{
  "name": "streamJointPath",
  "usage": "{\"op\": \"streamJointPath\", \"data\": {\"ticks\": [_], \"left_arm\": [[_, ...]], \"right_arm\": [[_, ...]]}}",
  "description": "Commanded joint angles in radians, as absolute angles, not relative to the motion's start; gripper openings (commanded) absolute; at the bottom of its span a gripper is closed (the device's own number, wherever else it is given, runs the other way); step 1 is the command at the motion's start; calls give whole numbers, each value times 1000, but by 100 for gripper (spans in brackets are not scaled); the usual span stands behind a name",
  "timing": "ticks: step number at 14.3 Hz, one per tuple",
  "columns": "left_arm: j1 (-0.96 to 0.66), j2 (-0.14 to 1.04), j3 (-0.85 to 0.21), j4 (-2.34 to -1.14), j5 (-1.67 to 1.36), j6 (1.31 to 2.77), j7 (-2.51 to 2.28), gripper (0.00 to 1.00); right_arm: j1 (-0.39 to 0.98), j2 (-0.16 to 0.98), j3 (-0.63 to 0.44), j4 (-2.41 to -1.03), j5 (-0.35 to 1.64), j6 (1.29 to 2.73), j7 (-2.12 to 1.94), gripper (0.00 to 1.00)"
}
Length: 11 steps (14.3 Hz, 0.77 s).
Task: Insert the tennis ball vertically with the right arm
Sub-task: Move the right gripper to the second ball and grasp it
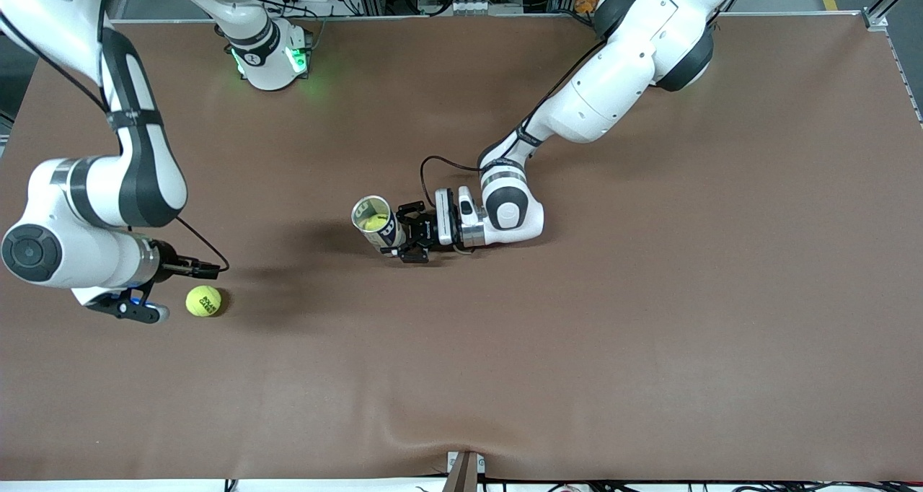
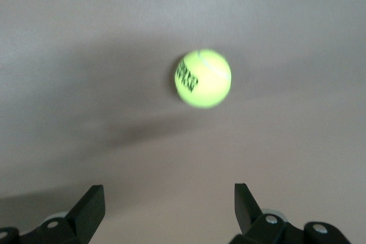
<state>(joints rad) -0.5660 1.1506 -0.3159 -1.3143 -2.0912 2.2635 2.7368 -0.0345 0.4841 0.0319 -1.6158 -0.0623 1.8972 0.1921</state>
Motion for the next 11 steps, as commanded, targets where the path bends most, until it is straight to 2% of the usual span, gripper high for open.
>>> {"op": "streamJointPath", "data": {"ticks": [1, 4, 8, 11], "left_arm": [[-571, 1167, -304, -1307, -2123, 2272, 2852, 71], [-571, 1167, -304, -1307, -2128, 2272, 2852, 71], [-571, 1169, -304, -1307, -2126, 2272, 2852, 71], [-571, 1169, -304, -1307, -2128, 2272, 2852, 71]], "right_arm": [[-90, 566, 55, -1583, -81, 1954, 73, 100], [-165, 672, 57, -1487, -63, 1954, -79, 100], [-175, 684, 55, -1482, 35, 1957, -86, 100], [-176, 703, 55, -1497, 69, 2015, -83, 100]]}}
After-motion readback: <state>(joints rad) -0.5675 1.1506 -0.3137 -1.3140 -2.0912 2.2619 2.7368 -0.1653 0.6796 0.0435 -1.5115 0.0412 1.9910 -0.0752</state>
